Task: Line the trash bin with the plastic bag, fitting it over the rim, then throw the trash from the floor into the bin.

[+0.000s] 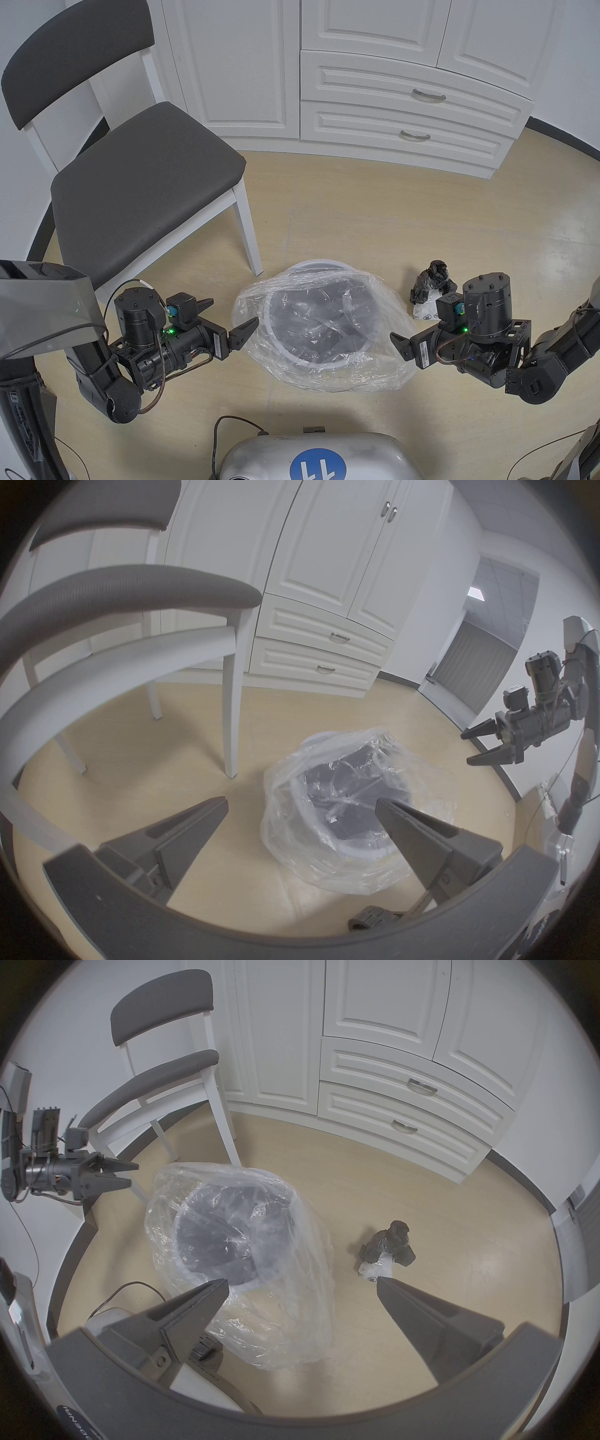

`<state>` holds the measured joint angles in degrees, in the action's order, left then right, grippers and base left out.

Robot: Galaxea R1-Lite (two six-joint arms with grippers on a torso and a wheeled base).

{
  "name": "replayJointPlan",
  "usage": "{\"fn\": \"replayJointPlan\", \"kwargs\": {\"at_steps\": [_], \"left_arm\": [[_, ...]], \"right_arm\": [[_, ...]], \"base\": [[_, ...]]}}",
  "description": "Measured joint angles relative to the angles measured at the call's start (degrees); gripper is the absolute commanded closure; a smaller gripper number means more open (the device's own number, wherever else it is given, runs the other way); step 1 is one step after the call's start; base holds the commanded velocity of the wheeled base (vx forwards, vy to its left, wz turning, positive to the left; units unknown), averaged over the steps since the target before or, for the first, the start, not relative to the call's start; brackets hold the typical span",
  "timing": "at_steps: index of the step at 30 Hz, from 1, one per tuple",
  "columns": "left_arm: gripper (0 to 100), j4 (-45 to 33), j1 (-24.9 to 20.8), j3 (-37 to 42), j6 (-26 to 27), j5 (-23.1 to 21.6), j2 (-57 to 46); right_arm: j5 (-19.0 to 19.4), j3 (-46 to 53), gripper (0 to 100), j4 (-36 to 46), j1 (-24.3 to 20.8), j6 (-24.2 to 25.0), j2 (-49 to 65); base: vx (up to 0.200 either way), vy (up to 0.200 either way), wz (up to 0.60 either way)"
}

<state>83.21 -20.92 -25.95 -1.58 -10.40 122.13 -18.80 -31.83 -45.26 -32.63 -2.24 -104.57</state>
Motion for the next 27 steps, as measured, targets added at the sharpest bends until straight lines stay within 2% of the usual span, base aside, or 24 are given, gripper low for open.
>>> {"fn": "replayJointPlan", "kwargs": {"at_steps": [8, 15, 22, 27], "left_arm": [[0, -2.17, -0.46, -1.91, 5.17, -0.62, -1.38], [0, -14.65, -0.52, -13.87, 6.38, -1.63, -0.79], [0, -21.09, -0.52, -22.66, 4.78, -10.34, 0.43], [0, -22.70, -0.52, -27.73, 5.72, -11.00, 3.95]], "right_arm": [[0.16, -4.63, 0, -2.06, 0.15, -0.18, -4.46], [1.48, -12.13, 0, -2.68, 1.05, -0.40, -9.05], [4.90, -13.81, 0, -3.25, 2.65, 1.60, -12.74], [5.39, -15.63, 0, -3.54, 4.30, 2.11, -15.25]], "base": [[0.000, 0.000, 0.00], [0.000, 0.000, 0.00], [0.000, 0.000, 0.00], [0.000, 0.000, 0.00]]}}
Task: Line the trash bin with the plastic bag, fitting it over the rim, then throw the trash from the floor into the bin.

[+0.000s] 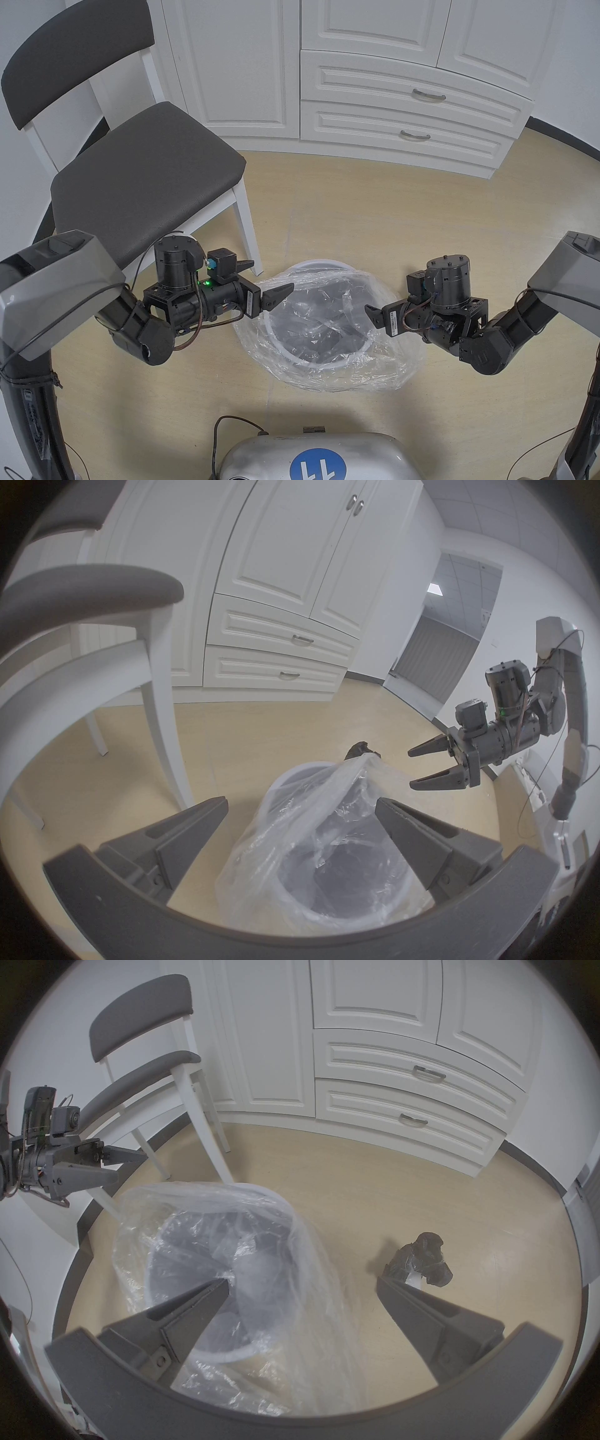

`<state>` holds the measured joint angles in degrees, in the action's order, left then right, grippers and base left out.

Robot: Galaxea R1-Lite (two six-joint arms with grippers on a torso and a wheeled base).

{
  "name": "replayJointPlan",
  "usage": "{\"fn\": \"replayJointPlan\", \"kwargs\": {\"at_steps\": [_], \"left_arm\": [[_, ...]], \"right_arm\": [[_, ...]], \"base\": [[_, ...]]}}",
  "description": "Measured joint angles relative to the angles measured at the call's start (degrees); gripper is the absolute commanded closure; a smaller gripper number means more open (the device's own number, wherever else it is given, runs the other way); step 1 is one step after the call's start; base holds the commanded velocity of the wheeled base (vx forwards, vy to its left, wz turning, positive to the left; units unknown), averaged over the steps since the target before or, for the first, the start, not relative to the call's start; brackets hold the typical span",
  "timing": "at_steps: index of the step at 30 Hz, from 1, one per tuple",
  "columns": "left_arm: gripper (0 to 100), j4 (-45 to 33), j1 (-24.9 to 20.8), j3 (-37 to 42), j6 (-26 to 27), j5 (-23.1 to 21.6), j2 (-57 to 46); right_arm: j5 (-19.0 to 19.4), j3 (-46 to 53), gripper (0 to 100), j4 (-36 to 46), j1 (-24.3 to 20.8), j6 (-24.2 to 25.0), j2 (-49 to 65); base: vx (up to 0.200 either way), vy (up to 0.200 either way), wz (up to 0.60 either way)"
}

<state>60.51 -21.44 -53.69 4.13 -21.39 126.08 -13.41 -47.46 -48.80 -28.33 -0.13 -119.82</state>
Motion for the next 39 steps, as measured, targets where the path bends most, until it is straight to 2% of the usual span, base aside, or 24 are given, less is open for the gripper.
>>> {"fn": "replayJointPlan", "kwargs": {"at_steps": [6, 10, 18, 19, 20, 21, 28, 39], "left_arm": [[0, -2.71, 0.00, -4.47, 3.06, -0.04, 4.63], [0, -2.77, -0.20, -4.89, 3.36, -0.06, 6.03], [0, -1.01, -0.30, -6.40, 3.01, 0.11, 9.18], [100, -1.06, -0.30, -6.51, 3.00, 0.16, 9.42], [100, -1.10, -0.27, -6.62, 3.00, 0.18, 9.67], [100, -1.12, -0.27, -6.67, 3.01, 0.18, 9.86], [100, -0.99, -0.16, -7.17, 3.00, 0.57, 10.53], [100, -0.95, 0.11, -11.06, 1.77, 5.74, 11.00]], "right_arm": [[0.17, -2.84, 0, -0.09, 1.49, 2.12, -3.11], [0.15, -4.72, 0, 0.00, 1.77, 4.23, -5.23], [0.20, -5.62, 0, 0.00, 2.07, 4.53, -7.00], [0.22, -5.63, 0, -0.05, 2.10, 4.56, -7.08], [0.22, -5.63, 0, -0.02, 2.10, 4.53, -7.16], [0.26, -5.63, 100, -0.05, 2.10, 4.53, -7.22], [0.35, -5.71, 100, -0.06, 2.10, 4.64, -7.27], [-0.07, -8.24, 100, -1.37, 1.73, 8.95, -7.16]], "base": [[0.000, 0.000, 0.00], [0.000, 0.000, 0.00], [0.000, 0.000, 0.00], [0.000, 0.000, 0.00], [0.000, 0.000, 0.00], [0.000, 0.000, 0.00], [0.000, 0.000, 0.00], [0.000, 0.000, 0.00]]}}
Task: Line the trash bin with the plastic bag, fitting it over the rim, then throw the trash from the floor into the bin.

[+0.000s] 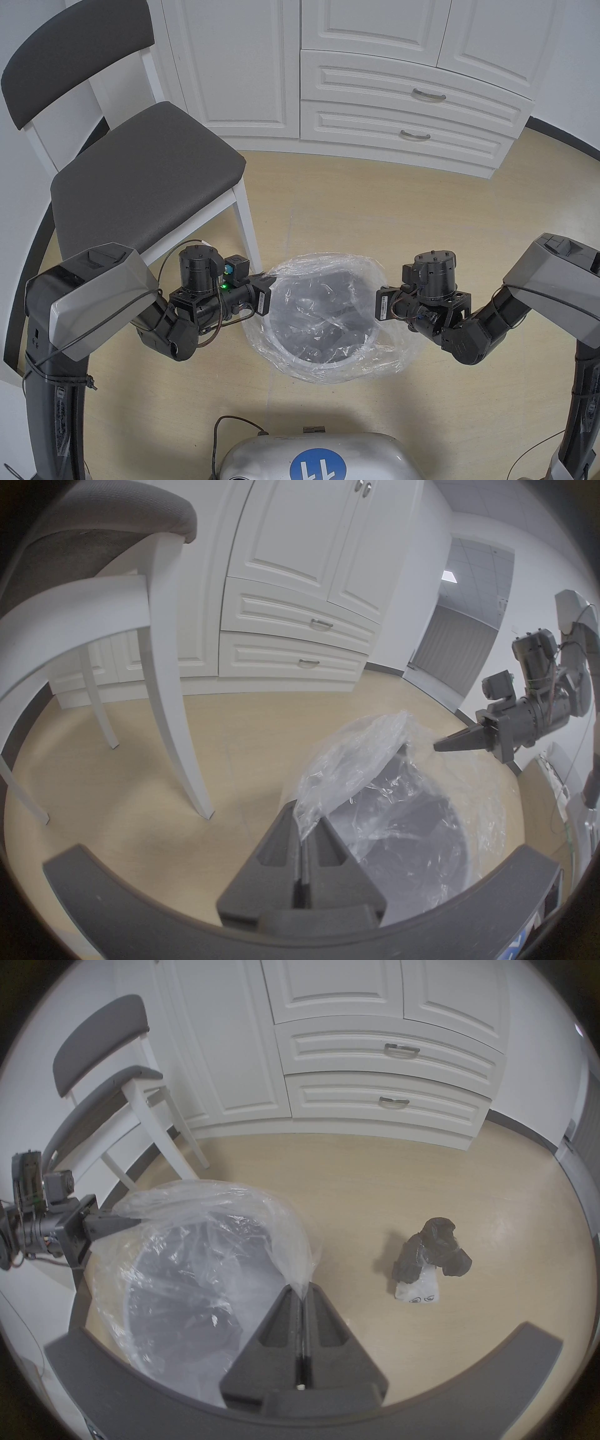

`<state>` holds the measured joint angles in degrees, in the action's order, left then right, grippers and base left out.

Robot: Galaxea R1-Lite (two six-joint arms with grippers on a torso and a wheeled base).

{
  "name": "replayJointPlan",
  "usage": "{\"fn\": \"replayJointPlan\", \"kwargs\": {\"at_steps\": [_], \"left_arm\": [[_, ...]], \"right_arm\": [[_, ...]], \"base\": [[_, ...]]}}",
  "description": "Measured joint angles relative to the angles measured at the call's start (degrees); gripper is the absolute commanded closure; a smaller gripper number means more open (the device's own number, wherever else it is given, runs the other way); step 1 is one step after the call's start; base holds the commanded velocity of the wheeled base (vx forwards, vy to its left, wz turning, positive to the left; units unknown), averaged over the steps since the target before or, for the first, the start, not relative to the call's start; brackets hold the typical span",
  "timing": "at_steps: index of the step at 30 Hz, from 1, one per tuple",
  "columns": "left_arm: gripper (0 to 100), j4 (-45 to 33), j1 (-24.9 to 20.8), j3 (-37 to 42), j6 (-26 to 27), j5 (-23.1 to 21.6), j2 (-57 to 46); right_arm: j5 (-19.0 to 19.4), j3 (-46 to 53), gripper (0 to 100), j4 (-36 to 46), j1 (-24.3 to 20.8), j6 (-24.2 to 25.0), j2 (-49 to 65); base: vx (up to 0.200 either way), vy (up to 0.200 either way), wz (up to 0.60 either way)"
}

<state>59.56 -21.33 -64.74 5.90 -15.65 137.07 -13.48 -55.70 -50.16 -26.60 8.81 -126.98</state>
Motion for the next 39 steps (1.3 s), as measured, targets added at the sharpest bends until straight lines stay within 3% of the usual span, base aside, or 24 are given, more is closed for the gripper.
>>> {"fn": "replayJointPlan", "kwargs": {"at_steps": [14, 36, 37, 38, 39], "left_arm": [[100, -0.04, 0.23, -8.41, -1.58, 6.62, 3.54], [100, 1.74, 0.12, -10.03, -3.04, 6.90, 6.31], [0, 1.74, 0.11, -10.06, -3.01, 6.92, 6.42], [0, 1.74, 0.11, -10.06, -2.90, 6.95, 6.51], [0, 1.77, 0.09, -9.95, -2.79, 6.96, 6.56]], "right_arm": [[-0.48, -3.83, 100, -6.96, -0.07, 0.71, -3.89], [-4.91, -9.81, 100, -6.52, 3.10, 0.90, -8.85], [-4.91, -9.79, 100, -6.46, 3.12, 0.68, -8.89], [-4.94, -9.70, 100, -6.41, 3.12, 0.32, -8.91], [-4.96, -9.59, 0, -6.41, 3.17, -0.12, -8.91]], "base": [[0.000, 0.000, 0.00], [0.000, 0.000, 0.00], [0.000, 0.000, 0.00], [0.000, 0.000, 0.00], [0.000, 0.000, 0.00]]}}
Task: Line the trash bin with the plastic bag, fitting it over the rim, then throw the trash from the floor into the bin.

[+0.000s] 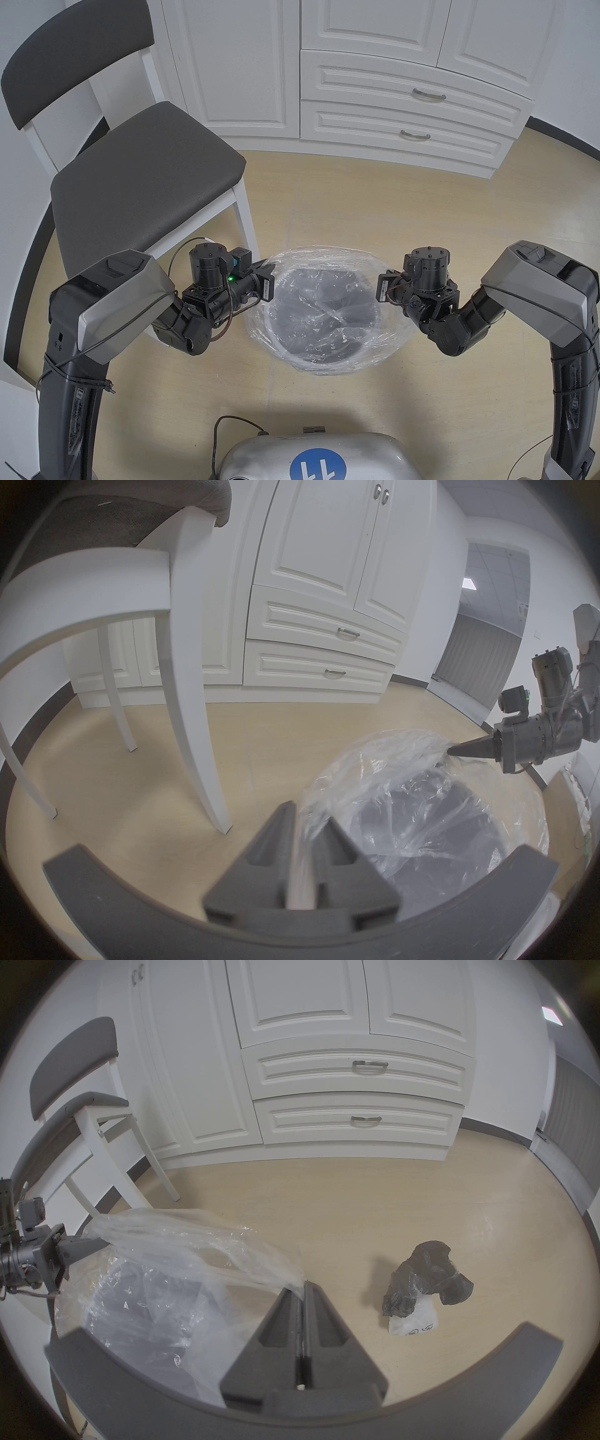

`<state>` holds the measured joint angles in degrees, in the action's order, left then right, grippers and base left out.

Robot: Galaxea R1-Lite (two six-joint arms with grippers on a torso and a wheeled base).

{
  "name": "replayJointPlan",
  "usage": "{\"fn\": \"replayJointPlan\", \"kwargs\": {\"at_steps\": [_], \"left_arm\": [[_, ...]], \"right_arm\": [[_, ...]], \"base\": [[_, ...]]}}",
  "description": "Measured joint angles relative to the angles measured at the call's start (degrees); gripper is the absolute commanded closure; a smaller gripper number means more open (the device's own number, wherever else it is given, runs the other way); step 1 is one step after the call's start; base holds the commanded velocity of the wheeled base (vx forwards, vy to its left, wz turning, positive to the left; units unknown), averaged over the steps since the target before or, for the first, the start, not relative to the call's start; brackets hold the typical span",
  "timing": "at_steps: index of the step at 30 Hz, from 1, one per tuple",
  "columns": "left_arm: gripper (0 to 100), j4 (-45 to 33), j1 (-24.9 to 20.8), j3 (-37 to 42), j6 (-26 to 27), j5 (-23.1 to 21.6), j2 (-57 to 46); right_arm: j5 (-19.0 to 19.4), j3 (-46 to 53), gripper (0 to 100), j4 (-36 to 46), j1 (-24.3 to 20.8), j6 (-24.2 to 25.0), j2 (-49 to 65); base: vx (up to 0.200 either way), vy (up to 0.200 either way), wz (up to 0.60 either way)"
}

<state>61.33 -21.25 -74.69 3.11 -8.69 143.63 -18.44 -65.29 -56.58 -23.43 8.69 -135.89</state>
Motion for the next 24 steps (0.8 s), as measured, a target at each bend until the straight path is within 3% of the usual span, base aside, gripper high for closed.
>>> {"fn": "replayJointPlan", "kwargs": {"at_steps": [8, 16, 24], "left_arm": [[0, 0.04, 0.04, 2.06, 0.26, -0.11, -0.99], [0, 1.01, -0.50, 9.70, 0.99, -0.88, -6.75], [0, 7.56, -0.83, 17.64, 1.87, -6.69, -12.01]], "right_arm": [[-0.22, 2.84, 0, 0.06, 0.06, -1.94, 1.77], [0.28, 11.54, 0, 0.26, -0.46, -6.31, 9.01], [0.55, 17.03, 0, 0.24, -1.71, -9.16, 14.30]], "base": [[0.000, 0.000, 0.00], [0.000, 0.000, 0.00], [0.000, 0.000, 0.00]]}}
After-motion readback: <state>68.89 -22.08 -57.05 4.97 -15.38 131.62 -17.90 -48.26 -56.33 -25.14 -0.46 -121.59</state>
